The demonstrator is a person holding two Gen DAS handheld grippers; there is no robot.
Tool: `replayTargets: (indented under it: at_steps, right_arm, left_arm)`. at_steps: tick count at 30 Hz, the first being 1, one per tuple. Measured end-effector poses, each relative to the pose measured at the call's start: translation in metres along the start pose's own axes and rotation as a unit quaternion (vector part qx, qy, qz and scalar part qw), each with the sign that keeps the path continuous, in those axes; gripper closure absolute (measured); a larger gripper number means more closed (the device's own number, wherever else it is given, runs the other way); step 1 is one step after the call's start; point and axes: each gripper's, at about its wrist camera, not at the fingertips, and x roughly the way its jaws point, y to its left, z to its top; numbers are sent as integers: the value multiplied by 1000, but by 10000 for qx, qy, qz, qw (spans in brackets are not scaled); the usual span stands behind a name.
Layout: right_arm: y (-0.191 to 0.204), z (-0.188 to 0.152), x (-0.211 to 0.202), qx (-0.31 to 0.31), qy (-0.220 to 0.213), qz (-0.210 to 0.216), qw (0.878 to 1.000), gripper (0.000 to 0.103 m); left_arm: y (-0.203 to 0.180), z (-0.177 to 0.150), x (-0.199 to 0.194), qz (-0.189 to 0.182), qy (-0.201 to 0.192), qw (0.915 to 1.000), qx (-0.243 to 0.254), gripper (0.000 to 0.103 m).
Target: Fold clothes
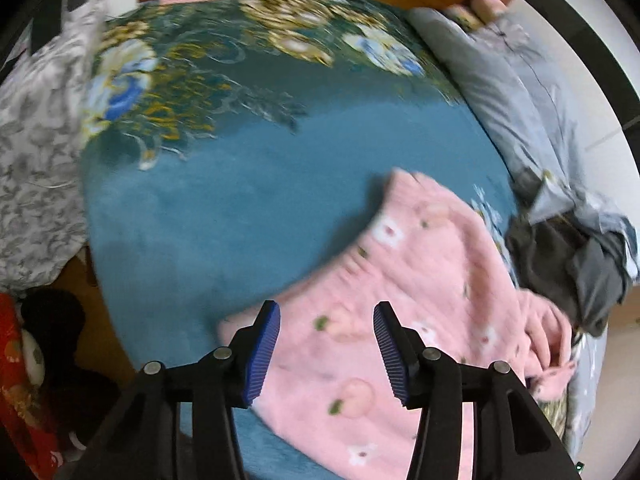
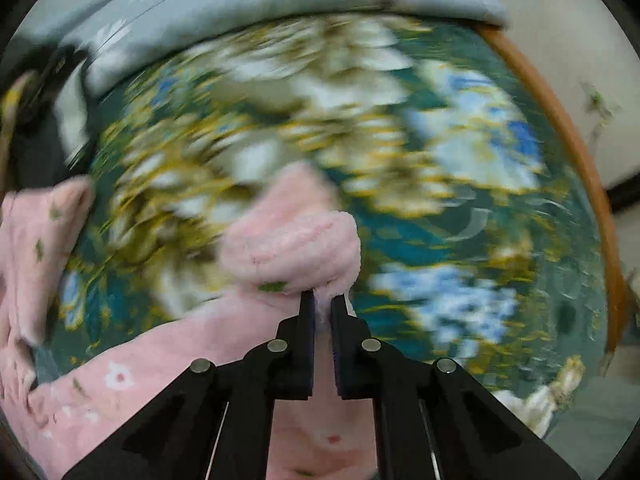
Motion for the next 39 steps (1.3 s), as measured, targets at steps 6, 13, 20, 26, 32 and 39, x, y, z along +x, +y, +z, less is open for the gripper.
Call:
replayTargets:
  at_steps: [6,13,20,26,32,39]
  right_arm:
    - [-94,-11,7,1184,226,-711,9902,97]
    - [-68,-6,-2,971,-84,-971,9905,58]
    - [118,10,-56,-1150,-882,1059,9838,38]
    - [288,-59,-67,-2430,-313,2431,9386,22]
    - [329,-68,-36,-2363,3,1455,9607,25]
    - [254,-35,-56,-1885,-149,1415,9717,94]
  left_arm:
    - [-11,-15,24,22,420,9991,93,50]
    - [-14,-17,27,25,567,9983,141,50]
    - [-19,-23,25,-14,542,9985,61,50]
    - [-33,-31,21,-27,564,9984,84,50]
    - [-40,-29,15,-1,488,9986,183,50]
    - [-39,-27,26,57,601,9980,180,50]
